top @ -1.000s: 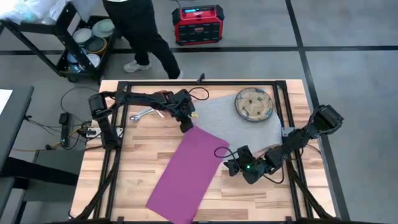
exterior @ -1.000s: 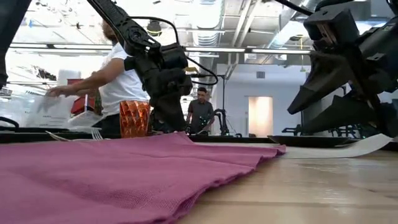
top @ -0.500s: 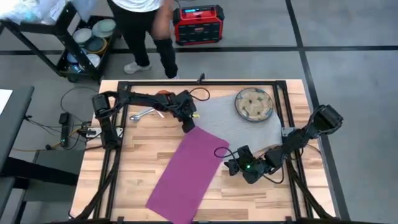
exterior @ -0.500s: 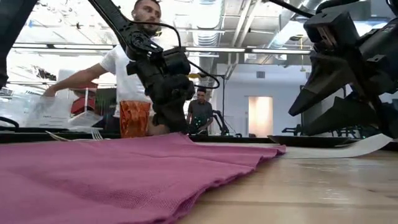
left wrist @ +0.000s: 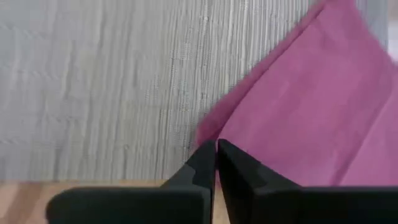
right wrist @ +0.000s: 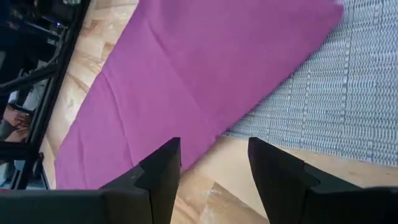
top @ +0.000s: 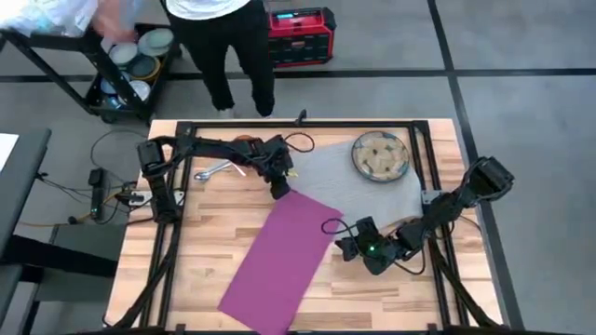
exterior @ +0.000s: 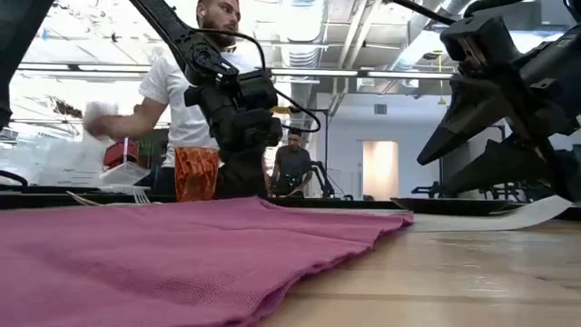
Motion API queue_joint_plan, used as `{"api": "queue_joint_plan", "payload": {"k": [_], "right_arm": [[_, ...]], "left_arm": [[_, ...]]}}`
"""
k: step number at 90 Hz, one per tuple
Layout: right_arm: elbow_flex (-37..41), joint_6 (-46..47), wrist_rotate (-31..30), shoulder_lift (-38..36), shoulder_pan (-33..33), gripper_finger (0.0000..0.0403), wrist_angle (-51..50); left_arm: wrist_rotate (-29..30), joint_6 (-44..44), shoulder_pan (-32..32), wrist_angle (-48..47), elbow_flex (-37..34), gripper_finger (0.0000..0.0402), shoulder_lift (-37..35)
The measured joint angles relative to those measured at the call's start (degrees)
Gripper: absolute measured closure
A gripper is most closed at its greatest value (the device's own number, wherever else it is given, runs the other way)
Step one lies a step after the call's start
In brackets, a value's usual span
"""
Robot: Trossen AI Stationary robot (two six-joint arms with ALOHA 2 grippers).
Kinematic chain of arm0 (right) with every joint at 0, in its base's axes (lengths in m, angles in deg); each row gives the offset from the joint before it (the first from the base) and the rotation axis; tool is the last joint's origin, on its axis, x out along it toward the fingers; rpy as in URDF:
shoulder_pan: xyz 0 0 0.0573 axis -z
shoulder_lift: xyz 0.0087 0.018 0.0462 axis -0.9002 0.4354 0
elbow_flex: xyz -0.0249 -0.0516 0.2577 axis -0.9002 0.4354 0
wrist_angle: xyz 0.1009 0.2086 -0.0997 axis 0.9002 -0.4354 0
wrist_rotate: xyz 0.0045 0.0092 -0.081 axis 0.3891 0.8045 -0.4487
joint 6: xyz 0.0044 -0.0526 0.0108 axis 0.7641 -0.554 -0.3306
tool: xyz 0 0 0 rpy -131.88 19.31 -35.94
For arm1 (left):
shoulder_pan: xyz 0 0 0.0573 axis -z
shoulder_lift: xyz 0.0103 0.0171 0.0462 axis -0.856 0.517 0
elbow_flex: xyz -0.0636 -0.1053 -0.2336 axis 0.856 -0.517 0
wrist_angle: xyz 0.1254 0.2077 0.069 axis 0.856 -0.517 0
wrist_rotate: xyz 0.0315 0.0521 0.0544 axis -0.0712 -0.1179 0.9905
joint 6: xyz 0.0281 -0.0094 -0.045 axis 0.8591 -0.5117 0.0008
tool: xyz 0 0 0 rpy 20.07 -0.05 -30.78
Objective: Set table place
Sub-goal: Fold the purple napkin
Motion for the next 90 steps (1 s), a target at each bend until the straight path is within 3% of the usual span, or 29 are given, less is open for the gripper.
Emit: {"api": "queue_joint_plan", "payload": {"k": [19,39,54,90], "right_arm": [[0.0,0.02,0.19,0.0,-0.02,0.0186,-0.21],[0.0,-0.12,0.28,0.0,0.0,0.0183,-0.48],[0.0,-0.11,0.31,0.0,0.0,0.0184,-0.48],[0.0,0.04,0.46,0.0,0.0,0.0184,-0.41]], "left_arm": [[-1.24,0.4,-1.25,-6.05,1.31,0.0322,-0.02],[-2.44,2.35,-0.95,-7.8,1.31,0.0255,-0.02],[-4.44,1.94,0.05,-4.43,1.31,0.0248,0.02],[-2.71,1.51,0.37,-3.69,-0.01,0.0257,0.46]]}}
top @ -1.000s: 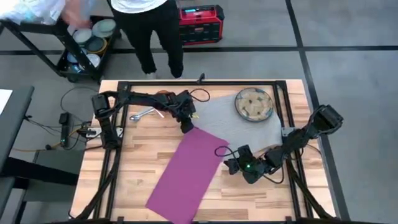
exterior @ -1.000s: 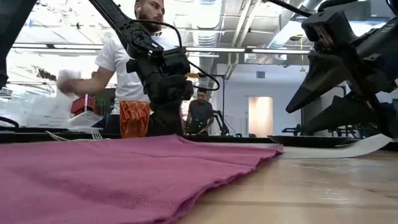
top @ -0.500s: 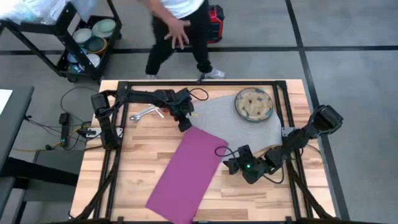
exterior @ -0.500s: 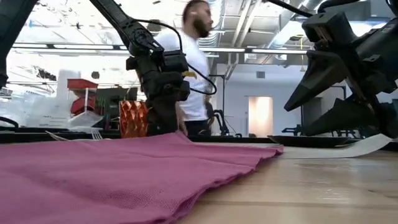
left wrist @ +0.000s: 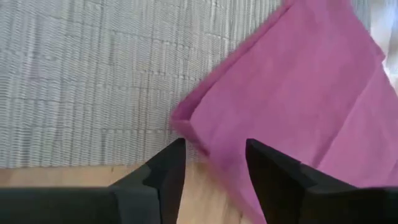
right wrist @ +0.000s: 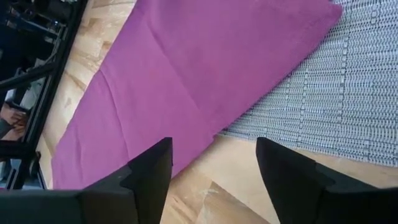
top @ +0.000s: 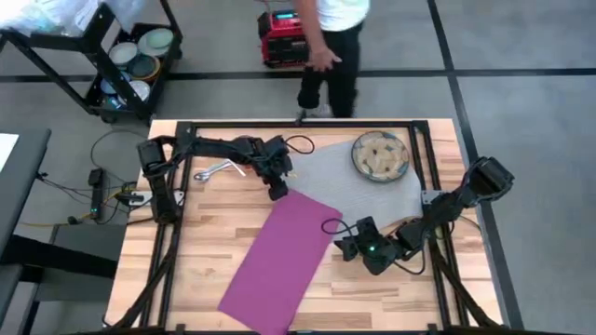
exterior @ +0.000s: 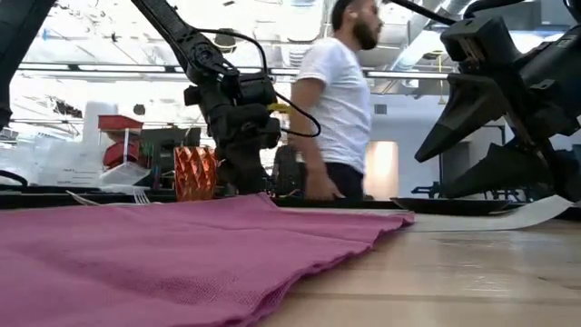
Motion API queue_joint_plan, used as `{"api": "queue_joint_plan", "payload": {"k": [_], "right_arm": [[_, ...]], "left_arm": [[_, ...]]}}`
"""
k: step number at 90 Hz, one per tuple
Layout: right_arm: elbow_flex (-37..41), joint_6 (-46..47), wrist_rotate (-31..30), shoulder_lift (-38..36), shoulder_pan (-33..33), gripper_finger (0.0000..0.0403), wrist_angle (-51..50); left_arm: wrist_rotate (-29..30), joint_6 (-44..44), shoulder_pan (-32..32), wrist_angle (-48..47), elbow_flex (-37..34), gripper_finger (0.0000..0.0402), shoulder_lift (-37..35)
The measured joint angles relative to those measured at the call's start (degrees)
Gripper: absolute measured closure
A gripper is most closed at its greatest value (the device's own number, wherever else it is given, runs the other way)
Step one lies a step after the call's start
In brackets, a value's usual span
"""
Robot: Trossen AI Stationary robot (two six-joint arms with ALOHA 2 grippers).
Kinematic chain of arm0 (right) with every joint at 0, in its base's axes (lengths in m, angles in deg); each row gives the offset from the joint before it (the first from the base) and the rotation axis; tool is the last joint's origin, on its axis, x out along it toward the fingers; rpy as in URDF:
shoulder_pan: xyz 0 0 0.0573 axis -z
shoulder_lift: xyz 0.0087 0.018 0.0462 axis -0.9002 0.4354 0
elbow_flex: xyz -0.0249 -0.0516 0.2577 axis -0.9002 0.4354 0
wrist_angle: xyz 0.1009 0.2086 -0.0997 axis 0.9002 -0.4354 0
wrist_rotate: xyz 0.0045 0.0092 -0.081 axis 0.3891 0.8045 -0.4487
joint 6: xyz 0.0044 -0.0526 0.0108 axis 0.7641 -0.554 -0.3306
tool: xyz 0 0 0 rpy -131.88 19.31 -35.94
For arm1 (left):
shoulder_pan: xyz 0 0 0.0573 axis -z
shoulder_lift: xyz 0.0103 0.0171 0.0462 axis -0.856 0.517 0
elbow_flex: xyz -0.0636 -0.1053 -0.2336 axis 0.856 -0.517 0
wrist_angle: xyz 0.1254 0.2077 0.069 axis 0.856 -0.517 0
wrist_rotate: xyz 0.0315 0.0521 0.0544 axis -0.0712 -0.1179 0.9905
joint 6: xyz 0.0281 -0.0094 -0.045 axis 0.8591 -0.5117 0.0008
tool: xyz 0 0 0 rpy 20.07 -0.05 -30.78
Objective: Set table place
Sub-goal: Fold the purple napkin
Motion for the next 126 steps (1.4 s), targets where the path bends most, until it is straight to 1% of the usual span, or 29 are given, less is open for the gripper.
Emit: {"api": "queue_joint_plan", "payload": {"k": [9,15,21,29,31,37,50,59,76,95,113,126], "right_arm": [[0.0,-0.01,0.02,0.0,0.0,0.0184,0.04],[0.0,-0.02,0.02,0.0,0.0,0.0184,0.11],[0.0,-0.04,0.02,0.0,0.0,0.0184,0.13],[0.0,-0.14,0.02,0.0,0.2,0.0184,0.3],[0.0,-0.17,0.02,0.0,0.3,0.0185,0.33],[0.0,-0.2,0.02,0.0,0.77,0.0185,0.35],[0.0,-0.24,0.02,0.0,2.8,0.0185,0.27],[0.02,-0.88,0.34,0.0,4.97,0.0185,-0.11],[0.02,-7.26,5.9,0.0,10.43,0.0185,-0.34],[0.05,-9.33,7.08,-1.11,16.34,0.0185,-3.48],[0.05,-18.83,13.0,-3.84,21.97,0.0185,-3.41],[0.04,-26.1,19.34,-5.36,25.86,0.0184,-3.5]], "left_arm": [[0.96,-0.02,0.0,1.03,0.0,0.0271,0.0],[1.96,0.0,0.0,1.6,0.0,0.0289,0.0],[2.23,0.37,0.0,1.72,0.0,0.0319,0.0],[2.23,1.55,0.0,1.78,0.0,0.0378,0.0],[2.23,1.66,0.0,1.73,0.0,0.0387,0.0],[2.23,1.66,0.0,1.13,0.0,0.0396,0.0],[2.24,1.86,0.0,-2.3,0.21,0.0401,-0.47],[2.33,2.47,0.0,-4.06,0.98,0.0401,-2.48],[3.3,3.81,0.0,-5.56,1.53,0.0401,-7.77],[3.8,3.96,-0.12,-7.08,1.55,0.0401,-9.09],[4.01,4.08,1.78,-7.47,1.55,0.0401,-9.09],[4.41,4.66,1.86,-8.04,1.64,0.0402,-9.41]]}}
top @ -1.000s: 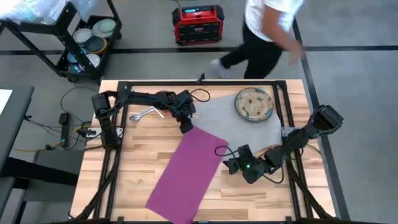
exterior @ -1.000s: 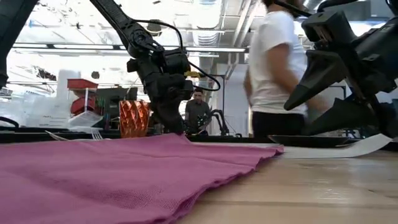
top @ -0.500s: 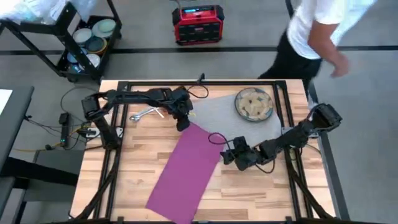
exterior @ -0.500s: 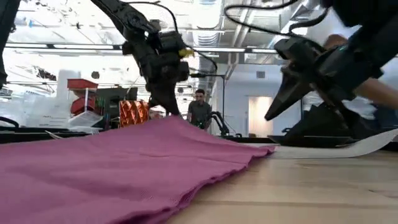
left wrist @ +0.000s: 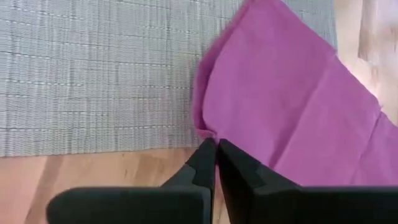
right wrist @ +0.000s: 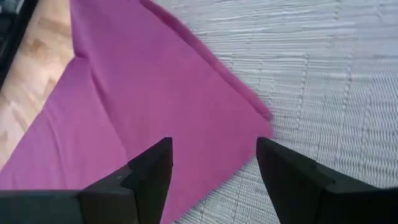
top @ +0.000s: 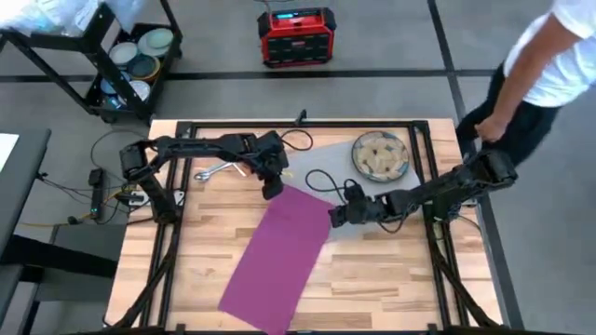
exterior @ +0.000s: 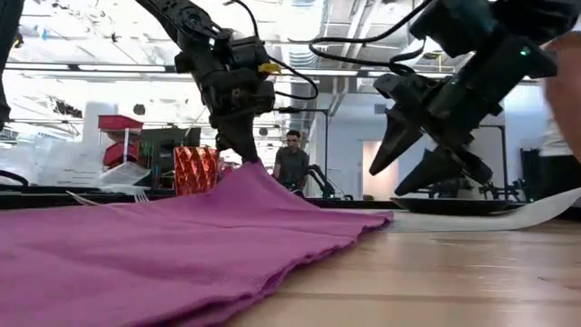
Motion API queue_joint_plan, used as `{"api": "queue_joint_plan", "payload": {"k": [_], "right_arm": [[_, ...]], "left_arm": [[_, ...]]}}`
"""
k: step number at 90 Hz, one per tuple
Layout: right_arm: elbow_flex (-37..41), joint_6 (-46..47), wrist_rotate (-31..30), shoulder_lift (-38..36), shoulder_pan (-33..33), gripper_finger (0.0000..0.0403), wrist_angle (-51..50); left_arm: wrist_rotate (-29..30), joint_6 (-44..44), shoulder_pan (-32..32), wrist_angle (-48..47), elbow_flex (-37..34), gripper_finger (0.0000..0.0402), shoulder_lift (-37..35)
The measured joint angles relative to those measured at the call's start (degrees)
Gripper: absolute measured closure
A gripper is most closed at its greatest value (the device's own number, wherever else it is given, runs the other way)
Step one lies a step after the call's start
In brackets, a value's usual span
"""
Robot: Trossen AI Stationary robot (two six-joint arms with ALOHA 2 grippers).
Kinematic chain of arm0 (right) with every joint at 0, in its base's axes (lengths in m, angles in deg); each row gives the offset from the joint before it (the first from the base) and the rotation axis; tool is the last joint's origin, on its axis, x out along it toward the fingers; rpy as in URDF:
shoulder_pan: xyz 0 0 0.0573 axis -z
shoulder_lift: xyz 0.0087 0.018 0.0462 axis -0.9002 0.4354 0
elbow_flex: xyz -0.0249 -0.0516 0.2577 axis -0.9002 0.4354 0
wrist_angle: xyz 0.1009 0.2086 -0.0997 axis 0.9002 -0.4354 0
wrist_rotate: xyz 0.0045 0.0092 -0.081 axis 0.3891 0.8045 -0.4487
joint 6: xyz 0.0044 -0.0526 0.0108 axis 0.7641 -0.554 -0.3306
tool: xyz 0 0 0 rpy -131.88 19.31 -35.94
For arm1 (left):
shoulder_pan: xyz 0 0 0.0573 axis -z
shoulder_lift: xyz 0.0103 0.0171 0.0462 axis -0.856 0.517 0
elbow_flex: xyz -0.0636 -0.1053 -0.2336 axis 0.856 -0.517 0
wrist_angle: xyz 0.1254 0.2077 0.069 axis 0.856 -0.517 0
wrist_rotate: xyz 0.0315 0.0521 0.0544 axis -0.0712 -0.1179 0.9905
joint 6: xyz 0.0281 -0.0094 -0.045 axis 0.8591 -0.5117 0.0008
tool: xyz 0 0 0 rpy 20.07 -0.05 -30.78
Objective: Set table place
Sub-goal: Fold the purple napkin
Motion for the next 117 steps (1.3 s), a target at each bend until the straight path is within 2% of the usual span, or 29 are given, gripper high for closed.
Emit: {"api": "queue_joint_plan", "payload": {"k": [31,41,58,86,103,117], "right_arm": [[0.0,-11.48,13.46,-0.39,9.44,0.0184,-0.76],[0.0,-13.13,15.23,-0.39,11.65,0.0184,-0.33],[-0.07,-19.02,18.97,-0.37,12.66,0.0184,8.43],[-0.07,-34.2,35.21,-0.37,23.67,0.0172,8.49],[-0.15,-41.23,43.14,-0.34,31.79,0.0163,8.24],[-3.82,-46.44,48.29,2.31,35.23,0.0163,6.15]], "left_arm": [[1.1,1.81,-0.11,-2.33,2.01,0.0402,-4.95],[1.76,2.4,-0.11,-3.43,1.99,0.0402,-4.72],[2.39,2.37,-0.11,-3.79,1.92,0.0402,-4.58],[1.45,3.29,1.52,-7.76,1.92,0.0401,-4.58],[1.5,1.98,1.92,-5.97,1.92,0.0401,-4.58],[1.79,0.4,1.91,-4.21,1.92,0.0401,-4.58]]}}
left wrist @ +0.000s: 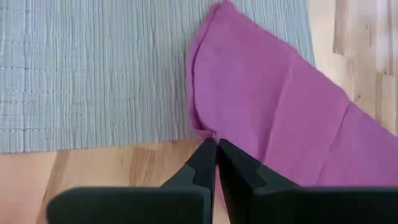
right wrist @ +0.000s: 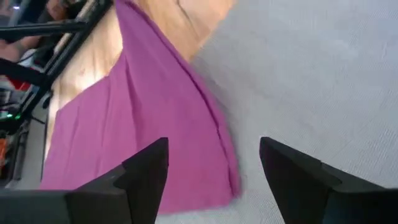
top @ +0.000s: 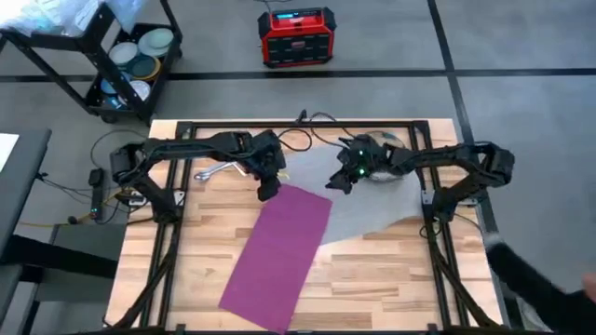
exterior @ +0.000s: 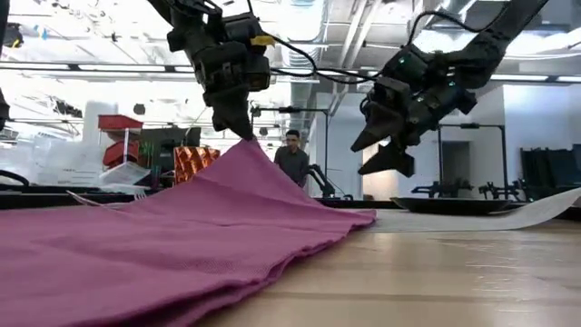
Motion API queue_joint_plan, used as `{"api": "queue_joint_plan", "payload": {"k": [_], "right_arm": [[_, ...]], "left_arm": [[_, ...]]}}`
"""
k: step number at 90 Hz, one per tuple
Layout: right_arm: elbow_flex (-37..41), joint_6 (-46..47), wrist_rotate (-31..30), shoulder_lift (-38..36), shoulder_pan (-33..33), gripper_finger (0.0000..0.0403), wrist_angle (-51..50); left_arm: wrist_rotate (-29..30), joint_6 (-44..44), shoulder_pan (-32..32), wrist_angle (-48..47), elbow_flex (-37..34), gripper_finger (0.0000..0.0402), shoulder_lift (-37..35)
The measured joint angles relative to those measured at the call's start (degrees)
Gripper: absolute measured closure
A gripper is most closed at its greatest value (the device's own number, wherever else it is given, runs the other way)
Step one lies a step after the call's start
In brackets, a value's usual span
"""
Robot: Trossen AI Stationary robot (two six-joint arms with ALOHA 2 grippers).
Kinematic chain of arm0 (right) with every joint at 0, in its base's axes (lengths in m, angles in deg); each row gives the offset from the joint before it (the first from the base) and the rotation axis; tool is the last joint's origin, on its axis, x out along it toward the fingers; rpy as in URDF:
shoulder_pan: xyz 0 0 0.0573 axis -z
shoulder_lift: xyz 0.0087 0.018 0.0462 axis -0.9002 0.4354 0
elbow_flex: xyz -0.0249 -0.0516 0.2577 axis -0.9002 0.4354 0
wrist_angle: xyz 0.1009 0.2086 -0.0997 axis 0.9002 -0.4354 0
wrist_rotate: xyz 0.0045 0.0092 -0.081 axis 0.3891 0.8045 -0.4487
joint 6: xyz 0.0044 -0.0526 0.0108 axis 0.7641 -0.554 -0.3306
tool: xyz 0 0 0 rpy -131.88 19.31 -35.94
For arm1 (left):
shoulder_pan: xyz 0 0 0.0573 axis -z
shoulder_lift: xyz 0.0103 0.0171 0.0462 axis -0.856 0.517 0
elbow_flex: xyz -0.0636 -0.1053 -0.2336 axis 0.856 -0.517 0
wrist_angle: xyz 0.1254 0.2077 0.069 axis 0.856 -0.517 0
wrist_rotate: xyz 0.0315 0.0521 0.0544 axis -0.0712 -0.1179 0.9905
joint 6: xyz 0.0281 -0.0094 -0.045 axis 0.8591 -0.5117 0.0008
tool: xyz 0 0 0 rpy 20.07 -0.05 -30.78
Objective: Set table place
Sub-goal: Fold the purple napkin
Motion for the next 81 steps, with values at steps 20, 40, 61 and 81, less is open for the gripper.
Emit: {"api": "queue_joint_plan", "payload": {"k": [20,40,61,81], "right_arm": [[-9.7,-8.43,1.86,10.18,-1.2,0.0163,-4.56],[-18.87,-13.12,3.41,18.85,-1.65,0.0163,-7.57],[-25.6,-13.24,10.79,24.62,-1.92,0.0163,-7.62],[-27.22,-13.23,14.83,26.57,-4.33,0.0163,-7.78]], "left_arm": [[0.6,-2.6,-0.01,1.49,0.0,0.0401,-0.35],[0.71,-3.61,-0.01,1.43,-0.02,0.0401,-1.72],[1.43,-3.64,-0.01,1.03,-0.02,0.0401,-3.04],[2.81,-3.58,-0.07,1.1,-0.02,0.0401,-3.04]]}}
